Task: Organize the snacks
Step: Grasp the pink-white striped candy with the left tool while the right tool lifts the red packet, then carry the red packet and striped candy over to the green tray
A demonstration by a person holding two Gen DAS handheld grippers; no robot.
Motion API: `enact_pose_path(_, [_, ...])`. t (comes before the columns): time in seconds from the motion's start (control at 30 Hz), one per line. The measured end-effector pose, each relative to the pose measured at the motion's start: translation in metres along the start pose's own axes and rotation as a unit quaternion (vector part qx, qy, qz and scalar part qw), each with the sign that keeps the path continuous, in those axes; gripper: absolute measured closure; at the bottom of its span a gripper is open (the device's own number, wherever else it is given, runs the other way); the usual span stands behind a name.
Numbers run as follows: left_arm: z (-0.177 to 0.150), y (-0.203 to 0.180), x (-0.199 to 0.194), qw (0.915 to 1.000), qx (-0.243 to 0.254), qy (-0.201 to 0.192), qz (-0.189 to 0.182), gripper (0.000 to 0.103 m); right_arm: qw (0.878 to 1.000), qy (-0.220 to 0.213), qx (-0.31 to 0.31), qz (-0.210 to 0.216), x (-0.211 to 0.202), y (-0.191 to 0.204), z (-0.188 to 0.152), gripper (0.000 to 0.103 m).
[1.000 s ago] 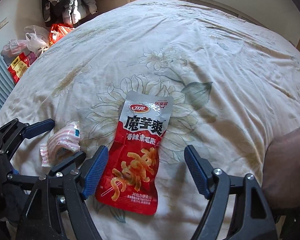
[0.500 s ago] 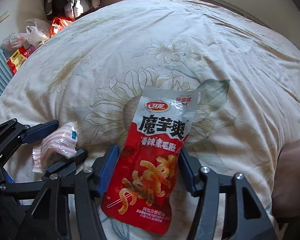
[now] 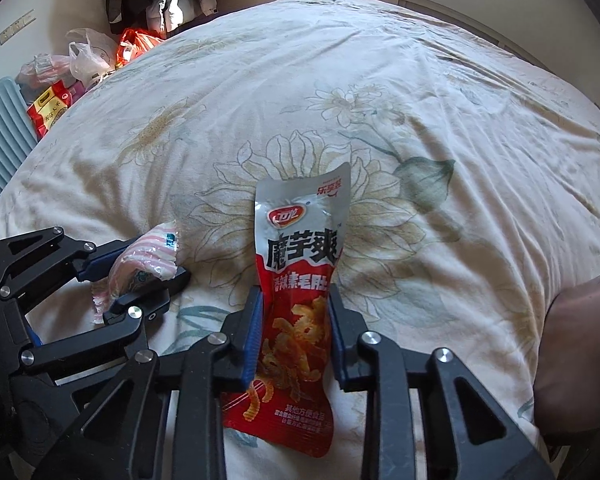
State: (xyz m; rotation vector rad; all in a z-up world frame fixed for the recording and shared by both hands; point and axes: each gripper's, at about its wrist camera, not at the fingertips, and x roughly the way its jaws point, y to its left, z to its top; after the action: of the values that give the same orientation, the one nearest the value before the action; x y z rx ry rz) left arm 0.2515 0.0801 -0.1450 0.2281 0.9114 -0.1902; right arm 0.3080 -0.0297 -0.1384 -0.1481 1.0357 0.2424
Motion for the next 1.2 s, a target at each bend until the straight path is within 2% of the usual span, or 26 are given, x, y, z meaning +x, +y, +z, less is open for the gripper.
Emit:
enact_pose_path(0.53, [-0.014, -0.007, -0.03, 0.9984, -0.056, -0.003, -0.001, 0.082, 0.999, -0.008, 0.02, 0.024, -0.04, -0.01, -0.036, 0.053])
enact_pose_path(0.6, [-0.018, -0.009, -0.036, 0.998, -0.063, -0.003, -0.007, 0.082, 0.999, -0.01, 0.021, 0.025, -0.047, -0.011, -0.043, 0.058])
enact_pose_path(0.63, [-0.02, -0.011, -0.039, 0.9977, -0.066, -0.003, -0.01, 0.082, 0.999, -0.011, 0.022, 0.027, -0.051, -0.011, -0.047, 0.071])
enact_pose_path(0.67, [-0.023, -0.012, -0.042, 0.9975, -0.07, -0.003, -0.013, 0.082, 0.999, -0.012, 0.024, 0.028, -0.054, -0.012, -0.05, 0.078])
enact_pose_path(0.97, [-0.038, -0.021, -0.061, 0.9966, -0.081, 0.0, -0.015, 0.082, 0.999, -0.007, 0.035, 0.03, -0.071, -0.015, -0.072, 0.079])
enact_pose_path(1.2, [-0.048, -0.016, -0.081, 0.992, -0.116, -0.004, -0.049, 0.082, 0.998, -0.024, 0.049, 0.039, -0.099, -0.02, -0.091, 0.079])
